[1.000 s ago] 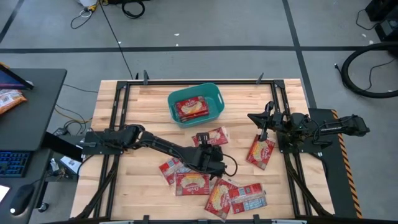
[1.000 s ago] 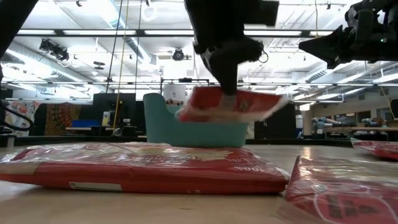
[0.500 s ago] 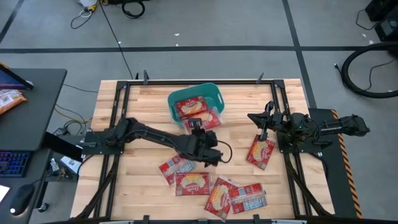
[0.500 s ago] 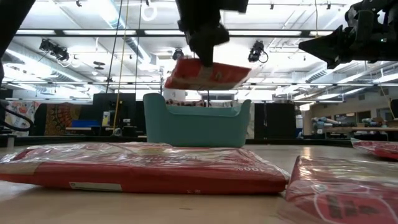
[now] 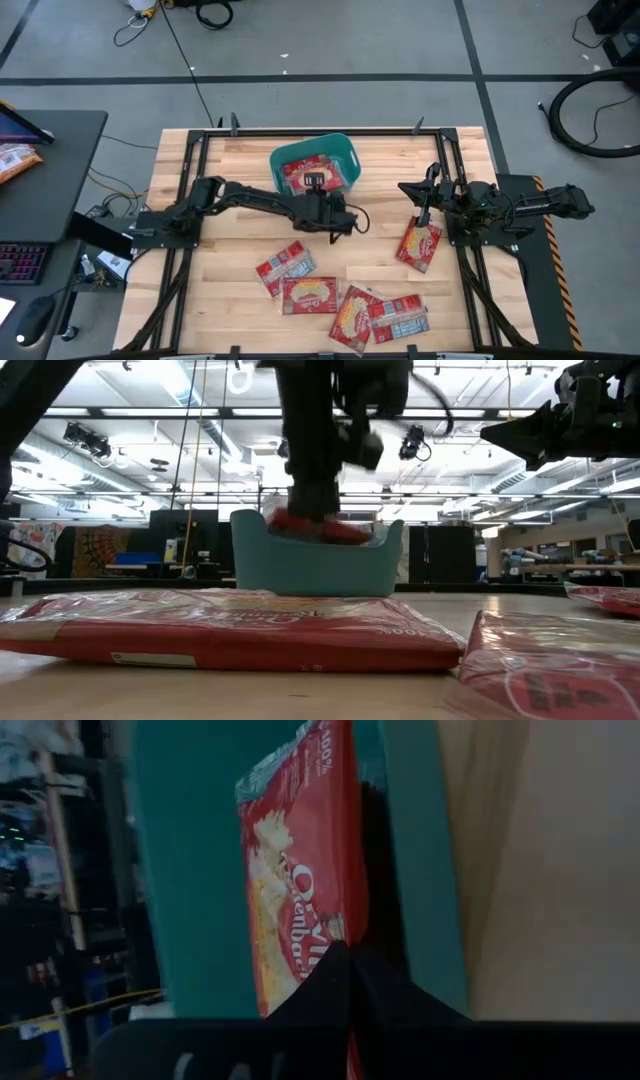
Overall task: Sort popcorn bags into baskets
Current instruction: Put the red popcorn bag into the green bin
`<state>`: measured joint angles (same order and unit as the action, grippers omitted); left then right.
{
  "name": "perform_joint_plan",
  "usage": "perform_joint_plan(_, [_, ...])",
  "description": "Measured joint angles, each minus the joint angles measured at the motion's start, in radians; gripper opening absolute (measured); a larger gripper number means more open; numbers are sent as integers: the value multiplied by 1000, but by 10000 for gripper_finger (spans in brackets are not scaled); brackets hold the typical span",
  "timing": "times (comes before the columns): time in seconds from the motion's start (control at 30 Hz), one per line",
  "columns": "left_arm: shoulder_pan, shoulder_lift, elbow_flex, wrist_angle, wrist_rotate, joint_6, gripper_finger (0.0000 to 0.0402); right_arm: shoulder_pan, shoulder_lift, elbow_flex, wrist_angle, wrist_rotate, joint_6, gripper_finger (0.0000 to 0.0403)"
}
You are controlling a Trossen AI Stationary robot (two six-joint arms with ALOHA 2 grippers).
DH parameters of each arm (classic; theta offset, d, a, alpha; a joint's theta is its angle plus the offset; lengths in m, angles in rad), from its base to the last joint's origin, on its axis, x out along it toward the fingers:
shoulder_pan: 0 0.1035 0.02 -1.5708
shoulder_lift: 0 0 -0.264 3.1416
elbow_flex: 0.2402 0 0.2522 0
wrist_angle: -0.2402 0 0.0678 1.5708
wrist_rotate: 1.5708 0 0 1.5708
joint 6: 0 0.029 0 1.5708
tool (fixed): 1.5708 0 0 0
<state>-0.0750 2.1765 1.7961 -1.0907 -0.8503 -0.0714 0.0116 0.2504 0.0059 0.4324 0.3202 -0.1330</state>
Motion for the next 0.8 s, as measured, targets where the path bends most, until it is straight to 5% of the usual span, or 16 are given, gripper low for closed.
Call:
perform_joint_plan(0.27, [99,1,-53,66,45,48,4,0,0,0,0,0,0,20])
perform_joint_plan(0.43, [123,1,-52,97,74,31,52,0,0,0,0,0,0,20])
perform_joint_plan(0.8, [48,1,12,84,78,32,101,0,0,0,0,0,0,20])
